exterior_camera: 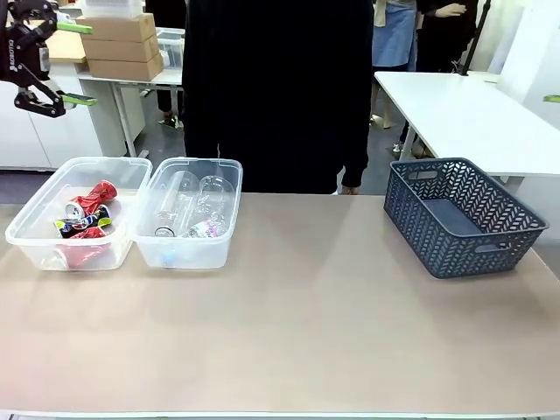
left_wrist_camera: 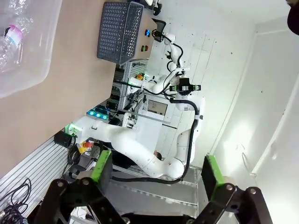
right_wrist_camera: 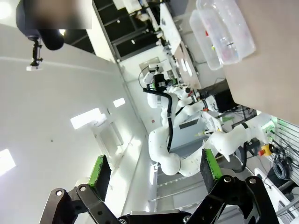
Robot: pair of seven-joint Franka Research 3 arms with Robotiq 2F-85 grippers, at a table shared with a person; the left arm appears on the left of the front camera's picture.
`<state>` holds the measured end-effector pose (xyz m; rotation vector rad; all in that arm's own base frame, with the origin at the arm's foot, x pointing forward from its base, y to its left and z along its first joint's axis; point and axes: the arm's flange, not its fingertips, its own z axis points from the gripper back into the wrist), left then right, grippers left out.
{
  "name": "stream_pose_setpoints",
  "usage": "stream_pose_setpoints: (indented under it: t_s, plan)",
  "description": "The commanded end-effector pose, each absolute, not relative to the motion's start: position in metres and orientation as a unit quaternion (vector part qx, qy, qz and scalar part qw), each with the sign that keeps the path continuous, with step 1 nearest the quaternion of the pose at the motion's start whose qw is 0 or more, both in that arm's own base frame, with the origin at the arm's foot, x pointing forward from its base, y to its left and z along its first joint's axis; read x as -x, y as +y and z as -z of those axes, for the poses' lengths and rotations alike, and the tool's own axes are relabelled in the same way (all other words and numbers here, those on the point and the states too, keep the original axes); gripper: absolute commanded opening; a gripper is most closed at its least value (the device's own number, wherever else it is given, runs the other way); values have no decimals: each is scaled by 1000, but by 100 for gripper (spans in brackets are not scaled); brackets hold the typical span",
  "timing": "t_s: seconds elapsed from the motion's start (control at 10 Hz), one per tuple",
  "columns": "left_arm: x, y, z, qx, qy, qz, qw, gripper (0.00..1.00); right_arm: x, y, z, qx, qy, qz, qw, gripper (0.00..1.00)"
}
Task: Sort the waste into each basket.
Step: Release the Organizing box you were holding.
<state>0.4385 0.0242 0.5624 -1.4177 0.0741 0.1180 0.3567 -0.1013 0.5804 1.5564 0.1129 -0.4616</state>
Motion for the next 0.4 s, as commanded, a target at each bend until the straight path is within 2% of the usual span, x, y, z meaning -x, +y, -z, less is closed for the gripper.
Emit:
stream_pose_setpoints:
  t_s: [0.0, 0.3]
  plan:
    - [-438, 25, -564, 653, 34, -46, 755, 100, -357, -105, -583, -689, 52, 198, 695, 100]
    - [-438, 25, -564, 653, 34, -46, 755, 100, -357, -105, -583, -689, 52, 198, 695, 100]
